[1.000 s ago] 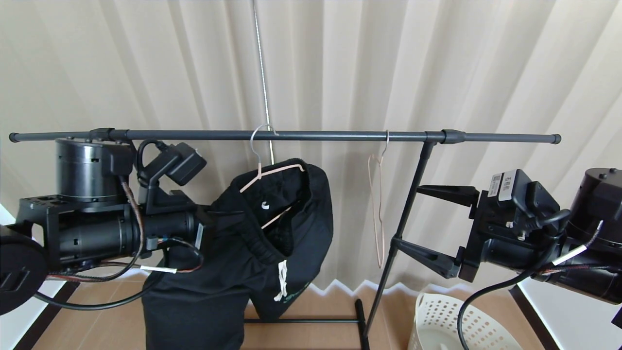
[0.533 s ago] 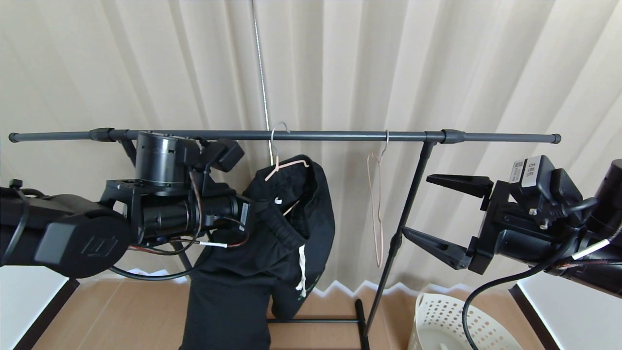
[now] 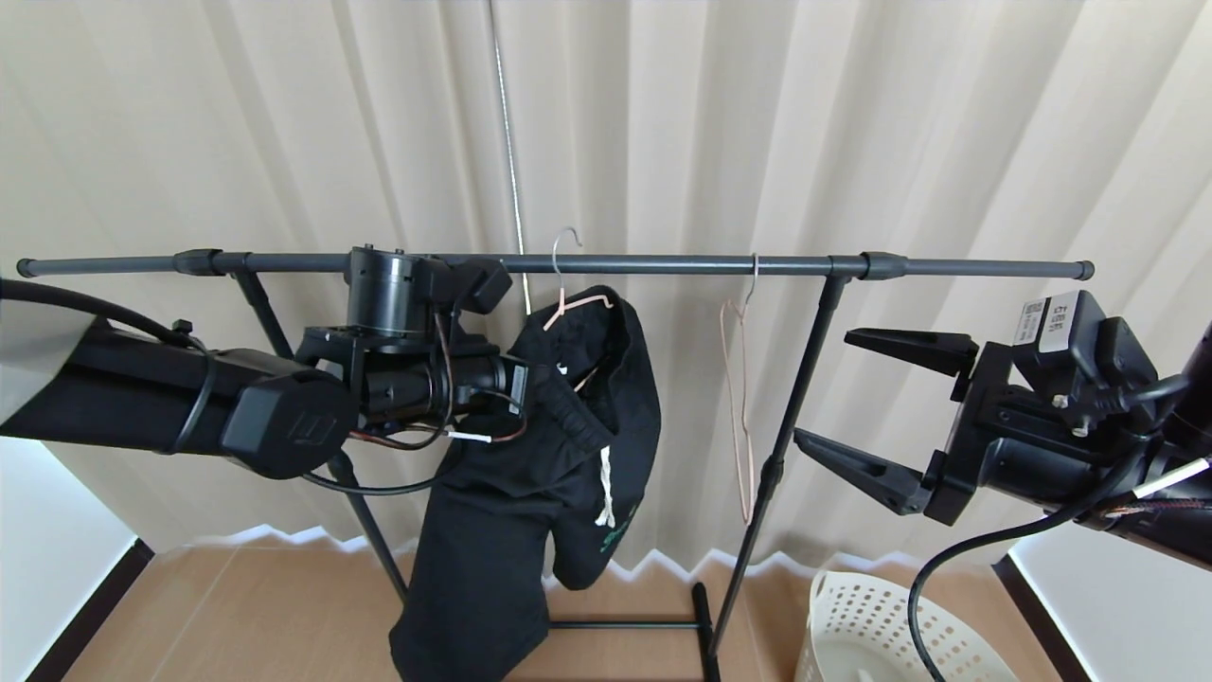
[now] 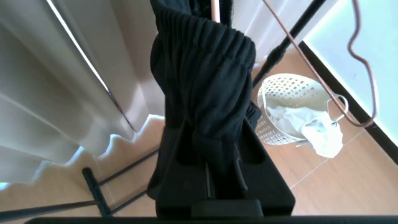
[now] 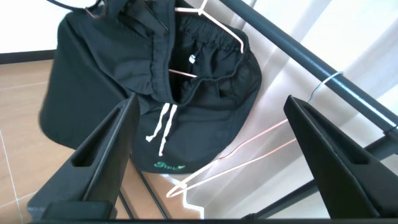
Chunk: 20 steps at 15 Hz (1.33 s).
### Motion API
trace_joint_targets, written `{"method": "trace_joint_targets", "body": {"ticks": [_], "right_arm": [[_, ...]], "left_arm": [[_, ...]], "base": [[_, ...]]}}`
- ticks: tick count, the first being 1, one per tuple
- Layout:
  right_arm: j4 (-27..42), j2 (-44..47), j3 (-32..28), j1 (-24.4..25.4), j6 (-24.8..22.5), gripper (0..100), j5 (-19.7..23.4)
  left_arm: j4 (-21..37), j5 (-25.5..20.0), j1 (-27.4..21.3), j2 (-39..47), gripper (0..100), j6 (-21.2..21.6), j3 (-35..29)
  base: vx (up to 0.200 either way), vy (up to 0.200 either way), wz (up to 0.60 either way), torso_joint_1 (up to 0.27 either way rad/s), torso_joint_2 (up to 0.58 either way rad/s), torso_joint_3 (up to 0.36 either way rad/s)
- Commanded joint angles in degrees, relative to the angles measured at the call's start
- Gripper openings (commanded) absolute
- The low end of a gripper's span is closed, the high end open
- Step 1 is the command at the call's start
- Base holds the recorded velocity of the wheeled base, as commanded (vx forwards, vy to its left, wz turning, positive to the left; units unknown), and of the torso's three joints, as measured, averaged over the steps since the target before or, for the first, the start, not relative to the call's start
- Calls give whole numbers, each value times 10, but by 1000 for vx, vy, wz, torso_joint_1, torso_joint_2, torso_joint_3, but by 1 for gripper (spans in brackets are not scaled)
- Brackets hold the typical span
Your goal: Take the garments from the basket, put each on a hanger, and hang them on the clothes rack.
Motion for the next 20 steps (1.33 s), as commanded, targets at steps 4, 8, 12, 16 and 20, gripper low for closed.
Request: {"method": "trace_joint_targets", "body": {"ticks": [4, 8, 12, 16, 20], "right_arm": [[1, 0, 0, 0, -1, 100, 0], [2, 1, 1, 0, -1, 100, 0], [2, 1, 1, 0, -1, 100, 0], [2, 0, 1, 0, -1, 100, 0], [2, 2, 1, 0, -1, 100, 0]], "left_arm": [[-10, 5, 0, 43, 0, -12, -21], [-10, 5, 1, 51, 0, -12, -31], [-11, 11, 1, 60, 0, -12, -33], [-10, 17, 1, 72, 0, -13, -46], [-10, 17, 2, 86, 0, -15, -62]], "base": [[0, 0, 0, 0, 0, 0], [0, 0, 0, 0, 0, 0], [0, 0, 0, 0, 0, 0], [0, 0, 0, 0, 0, 0], [0, 0, 0, 0, 0, 0]]}}
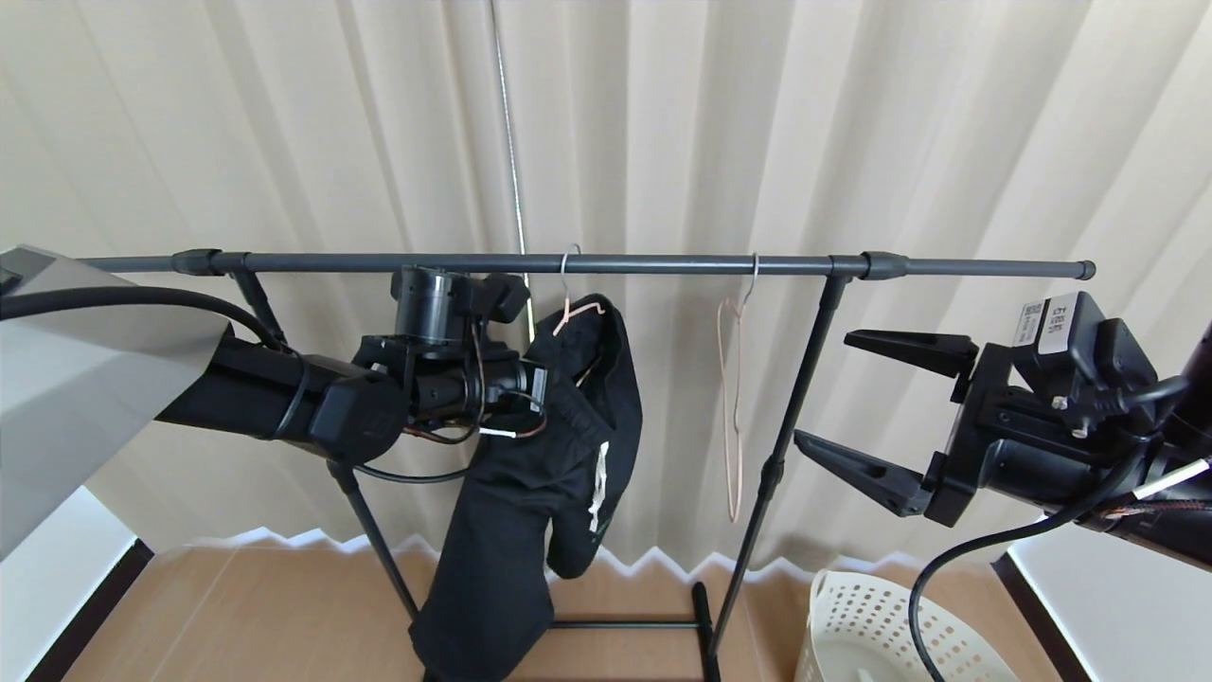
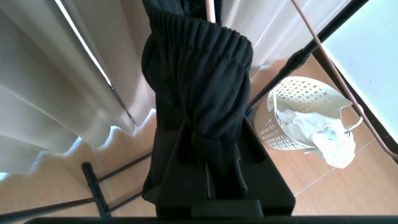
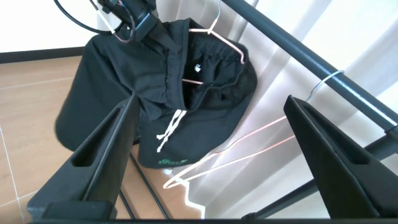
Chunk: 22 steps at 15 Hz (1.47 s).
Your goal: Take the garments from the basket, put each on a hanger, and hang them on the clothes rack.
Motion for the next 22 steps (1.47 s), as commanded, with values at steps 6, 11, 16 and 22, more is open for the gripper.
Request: {"method": "trace_joint_targets", "body": {"ticks": [6, 11, 16, 22], "right_arm": [[0, 6, 0, 0, 0, 100, 0], [0, 5, -3, 1, 1, 100, -1], [-5, -3, 2, 20, 44, 100, -62], [33, -133, 167, 16, 49, 100, -85]], "left_arm": [[0, 1, 0, 2, 100, -2, 13], [1, 0, -1, -89, 100, -17, 78], [4, 0, -1, -295, 100, -15, 244], [22, 0, 0, -528, 100, -14, 453]], "base": [[0, 0, 0, 0, 0, 0], [0, 0, 0, 0, 0, 0], [0, 0, 0, 0, 0, 0], [0, 0, 0, 0, 0, 0]]}}
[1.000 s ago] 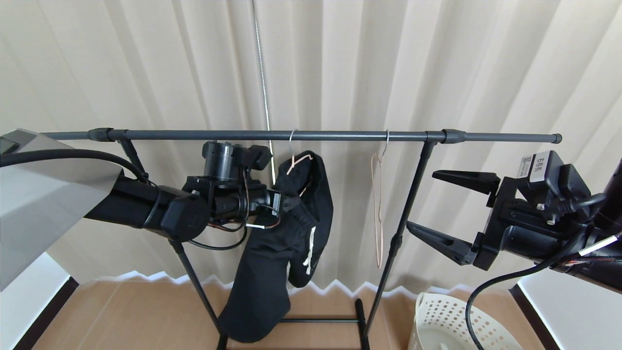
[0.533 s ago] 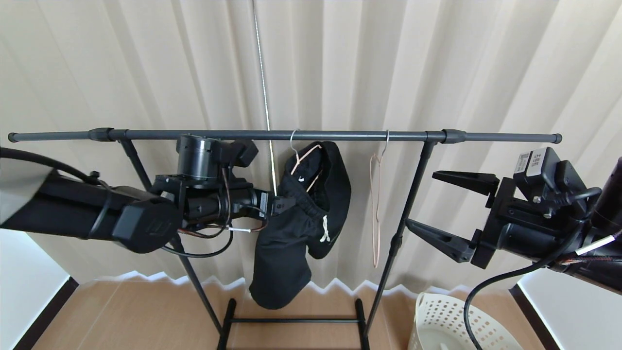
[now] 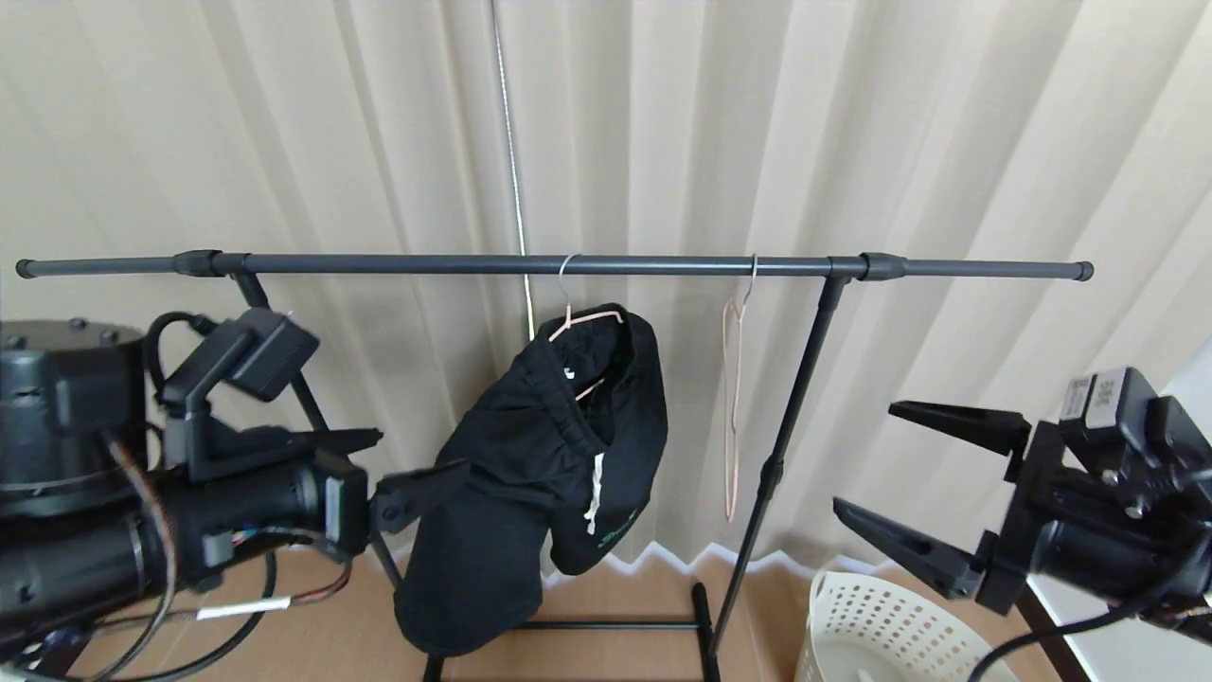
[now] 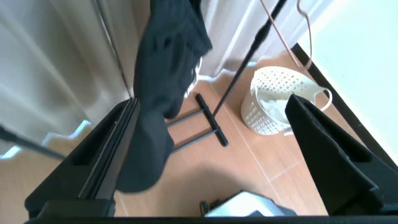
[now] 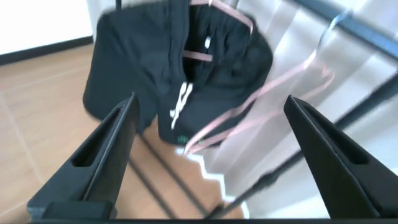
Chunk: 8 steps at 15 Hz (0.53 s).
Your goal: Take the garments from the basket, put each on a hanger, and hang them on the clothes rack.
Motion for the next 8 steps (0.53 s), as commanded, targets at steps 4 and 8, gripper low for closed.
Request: {"method": "trace_joint_targets", "body": {"ticks": [4, 8], "right_arm": [[1, -104, 178, -18, 26, 100, -8], [115, -225, 178, -33, 65, 100, -31]], "left_arm": [[4, 0, 0, -199, 100, 0, 173], [5, 5, 23, -313, 100, 1, 281]], "base": [[0, 0, 0, 0, 0, 0], [0, 0, 0, 0, 0, 0]]}}
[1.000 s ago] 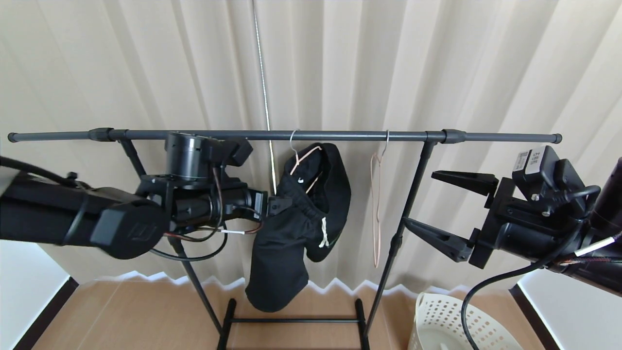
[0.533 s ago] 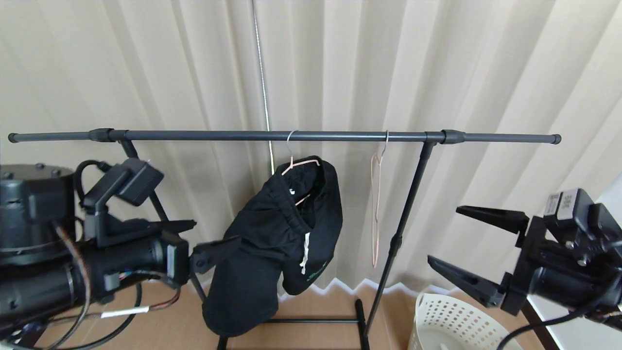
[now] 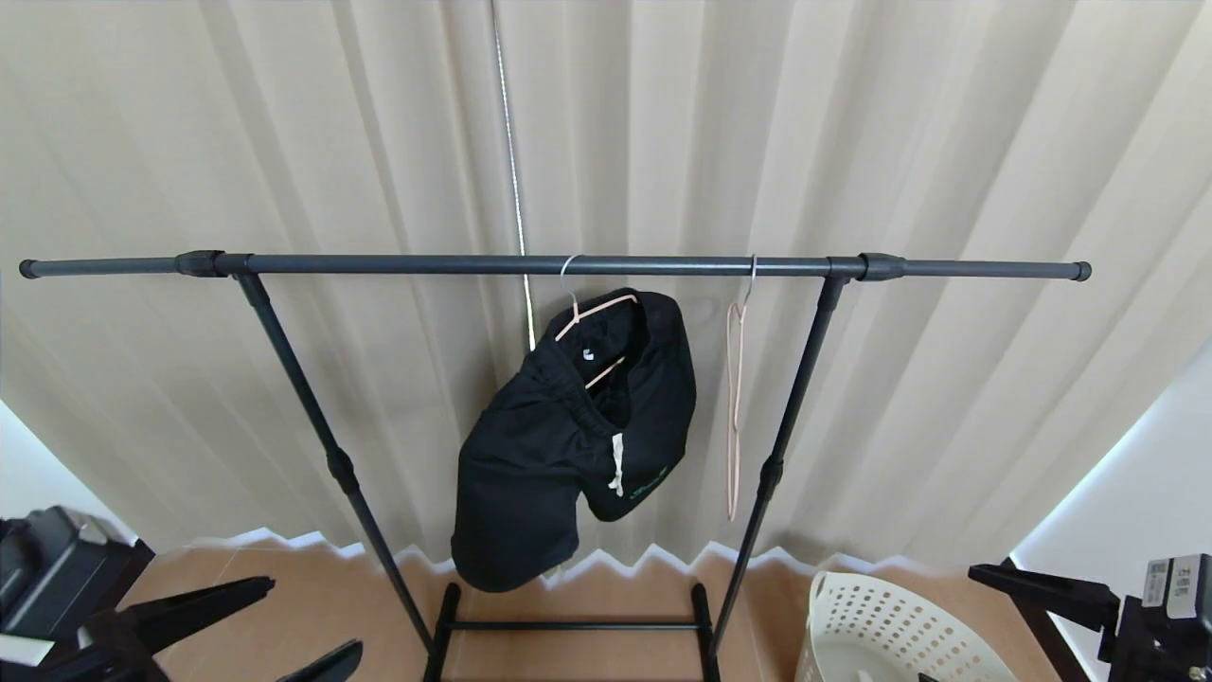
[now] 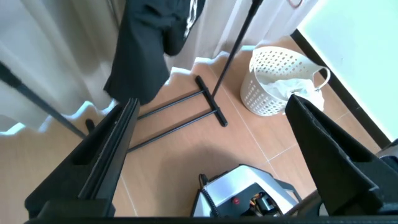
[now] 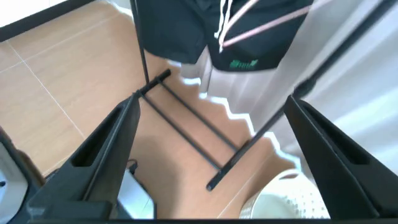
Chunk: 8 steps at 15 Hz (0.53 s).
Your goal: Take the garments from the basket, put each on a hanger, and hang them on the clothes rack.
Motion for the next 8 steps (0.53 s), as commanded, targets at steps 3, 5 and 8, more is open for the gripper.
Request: {"method": "trace_joint_targets", "body": {"ticks": [3, 5, 8], "right_arm": [[248, -248, 3, -9, 15, 100, -11], [345, -342, 3, -9, 14, 100, -17], [409, -429, 3, -9, 17, 100, -60]], "left_arm": [[41, 3, 58, -176, 100, 3, 96], [106, 3, 57, -236, 100, 8, 96], [199, 3, 59, -341, 100, 50, 101]], "base": [[0, 0, 0, 0, 0, 0], [0, 0, 0, 0, 0, 0], [0, 0, 0, 0, 0, 0]]}}
